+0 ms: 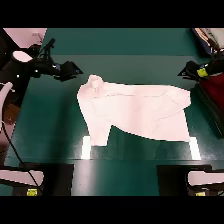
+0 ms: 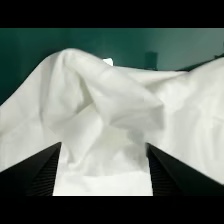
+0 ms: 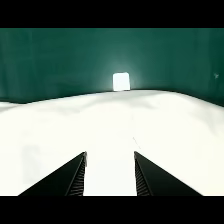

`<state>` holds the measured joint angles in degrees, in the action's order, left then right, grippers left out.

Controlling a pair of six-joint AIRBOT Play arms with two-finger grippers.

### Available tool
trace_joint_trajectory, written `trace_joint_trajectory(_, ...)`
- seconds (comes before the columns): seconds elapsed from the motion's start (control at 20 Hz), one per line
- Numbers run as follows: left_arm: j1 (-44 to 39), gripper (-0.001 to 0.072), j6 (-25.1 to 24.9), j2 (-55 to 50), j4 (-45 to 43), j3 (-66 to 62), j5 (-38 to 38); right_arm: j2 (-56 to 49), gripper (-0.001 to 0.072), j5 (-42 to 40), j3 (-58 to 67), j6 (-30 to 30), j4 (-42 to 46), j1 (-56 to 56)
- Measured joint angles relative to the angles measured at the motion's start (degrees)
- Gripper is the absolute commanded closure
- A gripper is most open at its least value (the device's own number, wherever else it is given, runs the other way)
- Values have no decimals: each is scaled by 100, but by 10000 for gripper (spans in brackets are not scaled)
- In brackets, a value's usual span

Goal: Fold the shirts.

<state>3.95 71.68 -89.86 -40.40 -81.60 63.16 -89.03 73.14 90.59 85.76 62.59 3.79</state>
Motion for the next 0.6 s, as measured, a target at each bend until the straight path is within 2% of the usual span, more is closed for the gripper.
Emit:
trace_joint_trajectory(0.15, 328, 108, -46, 107, -273, 138, 728, 299, 397, 212, -59, -199, 2, 107)
trace_joint_trajectory(0.25, 363, 108, -85, 205, -501, 487, 988, 614, 397, 378, -374, -337, 9, 201)
trace_joint_trajectory(0.4, 245, 108, -133, 306, -660, 1248, 1012, 1110, 397, 638, -1036, -481, 7, 356)
trace_joint_trajectory(0.6, -170, 108, -297, 354, -546, 2041, 660, 1690, 397, 743, -1899, -586, 4, 614)
